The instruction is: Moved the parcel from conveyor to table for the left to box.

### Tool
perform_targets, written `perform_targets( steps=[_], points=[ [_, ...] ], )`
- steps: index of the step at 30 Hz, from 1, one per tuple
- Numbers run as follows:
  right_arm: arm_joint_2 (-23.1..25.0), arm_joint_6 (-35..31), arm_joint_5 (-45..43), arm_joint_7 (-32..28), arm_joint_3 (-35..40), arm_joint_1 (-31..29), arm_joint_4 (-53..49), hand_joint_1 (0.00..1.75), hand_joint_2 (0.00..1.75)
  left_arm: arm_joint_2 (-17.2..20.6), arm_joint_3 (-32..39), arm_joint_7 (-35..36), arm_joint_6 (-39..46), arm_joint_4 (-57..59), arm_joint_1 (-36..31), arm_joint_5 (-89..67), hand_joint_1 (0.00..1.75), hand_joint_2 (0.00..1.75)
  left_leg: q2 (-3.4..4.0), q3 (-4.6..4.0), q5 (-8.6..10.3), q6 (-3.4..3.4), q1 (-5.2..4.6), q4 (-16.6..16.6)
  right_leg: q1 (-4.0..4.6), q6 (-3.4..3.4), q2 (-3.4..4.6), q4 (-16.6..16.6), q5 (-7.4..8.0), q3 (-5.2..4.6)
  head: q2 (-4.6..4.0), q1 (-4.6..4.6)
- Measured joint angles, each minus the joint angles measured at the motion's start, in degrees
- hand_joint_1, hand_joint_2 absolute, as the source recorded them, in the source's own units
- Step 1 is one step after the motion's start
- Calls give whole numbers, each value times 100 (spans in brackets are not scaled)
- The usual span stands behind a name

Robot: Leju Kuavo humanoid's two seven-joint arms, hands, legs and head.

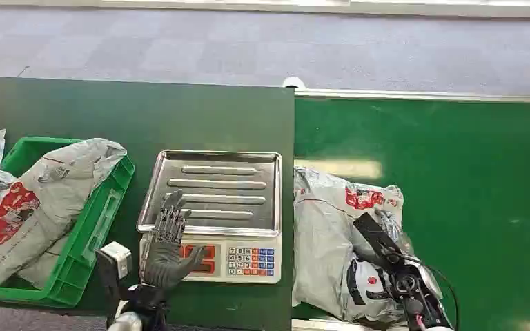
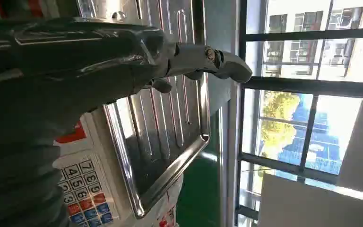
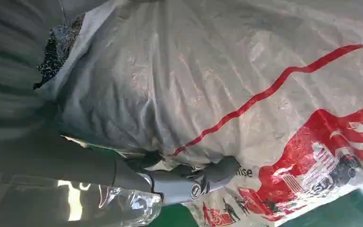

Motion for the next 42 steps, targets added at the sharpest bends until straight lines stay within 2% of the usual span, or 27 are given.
perform_targets(
  steps=[8, 13, 19, 23, 26, 29, 32, 35, 42],
  points=[
    [33, -203, -212, -276, 31, -133, 250, 175, 175, 0, 37, 57, 11, -94, 85, -11, 0, 175, 3, 39, 2, 0, 0, 0, 0, -6, 3, -1, 8, 38, 0, 2],
    [120, -830, -400, -559, 24, 5, -18, 171, 175, -6, 114, 61, 111, -264, 248, -83, 0, 175, -5, 27, 3, -2, 0, 0, 1, -7, 1, 1, 9, 25, 0, -2],
    [184, -1379, 48, -54, 22, 694, -1810, 175, 175, 0, 221, 13, 238, -501, 533, -103, 0, 175, -20, -12, 2, -1, -1, 0, -1, -3, -14, 1, 1, -5, 0, 2],
    [155, -1849, 173, -44, -44, 1085, -2795, 175, 175, 4, 251, -32, 293, -588, 606, -118, 0, 175, -22, -14, 0, 0, -5, 1, -6, -2, -15, -1, 0, -11, 0, 0],
    [74, -2195, 30, -59, -201, 1574, -3697, 175, 175, 26, 271, -105, 328, -636, 708, -112, 0, 175, -50, -24, 0, 0, -5, 1, -6, 2, -34, -1, -5, -11, 0, 0],
    [39, -2579, -199, -232, -427, 2068, -4632, 175, 175, 52, 295, -168, 361, -649, 785, -74, 0, 175, -46, -27, -2, -1, -5, 0, -5, 1, -33, -1, -6, -13, 0, 2],
    [39, -2673, -278, -293, -575, 2407, -5327, 175, 175, 77, 304, -201, 378, -678, 836, -72, 0, 175, -39, -26, -3, -3, -5, 0, -5, -4, -32, -1, -10, -14, 0, 0],
    [42, -2699, -300, -324, -645, 2560, -5683, 175, 175, 94, 306, -205, 402, -682, 846, -70, 0, 175, -39, -23, -3, -2, -5, 0, -5, -4, -32, -1, -9, -11, 0, 0],
    [88, -3198, -846, -1006, -653, 2748, -6476, 175, 175, 129, 306, -374, 415, -682, 805, -136, 0, 175, -35, -22, -1, -1, -5, 0, -5, -4, -30, 0, -8, -6, 0, 0]
  ],
)
